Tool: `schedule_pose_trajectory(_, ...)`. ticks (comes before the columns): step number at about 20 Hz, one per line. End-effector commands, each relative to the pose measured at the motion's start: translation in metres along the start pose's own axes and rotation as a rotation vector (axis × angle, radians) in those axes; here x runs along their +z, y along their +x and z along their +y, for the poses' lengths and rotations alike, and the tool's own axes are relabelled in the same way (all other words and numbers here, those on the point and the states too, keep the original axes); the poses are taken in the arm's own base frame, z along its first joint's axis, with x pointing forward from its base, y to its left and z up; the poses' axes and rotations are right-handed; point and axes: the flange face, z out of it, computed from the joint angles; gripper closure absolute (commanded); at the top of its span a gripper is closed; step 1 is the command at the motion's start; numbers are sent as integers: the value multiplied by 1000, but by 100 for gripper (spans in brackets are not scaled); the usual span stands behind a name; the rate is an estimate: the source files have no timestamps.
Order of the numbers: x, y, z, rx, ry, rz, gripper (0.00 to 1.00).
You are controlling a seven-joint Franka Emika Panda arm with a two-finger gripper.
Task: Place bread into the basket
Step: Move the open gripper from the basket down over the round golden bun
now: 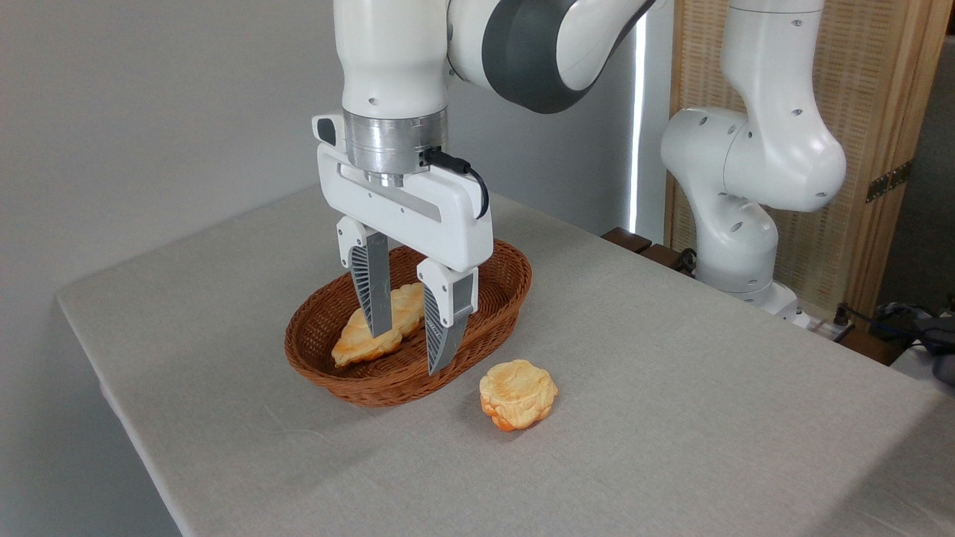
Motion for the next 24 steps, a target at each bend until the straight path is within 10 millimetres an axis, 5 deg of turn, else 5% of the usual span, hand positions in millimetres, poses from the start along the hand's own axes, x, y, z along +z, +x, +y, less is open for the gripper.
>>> schedule_pose_trajectory(1, -4, 2, 13, 100, -18, -33, 0)
schedule_pose_trajectory(6, -1, -6, 17, 162, -60, -79, 0)
schedule_pose_trajectory(11, -2, -35, 7, 334, -113, -109, 0)
schedule_pose_trajectory(18, 21, -69, -10, 855, -202, -88, 0)
schedule_pose_trajectory(24, 35, -77, -7, 1072, -253, -90, 0)
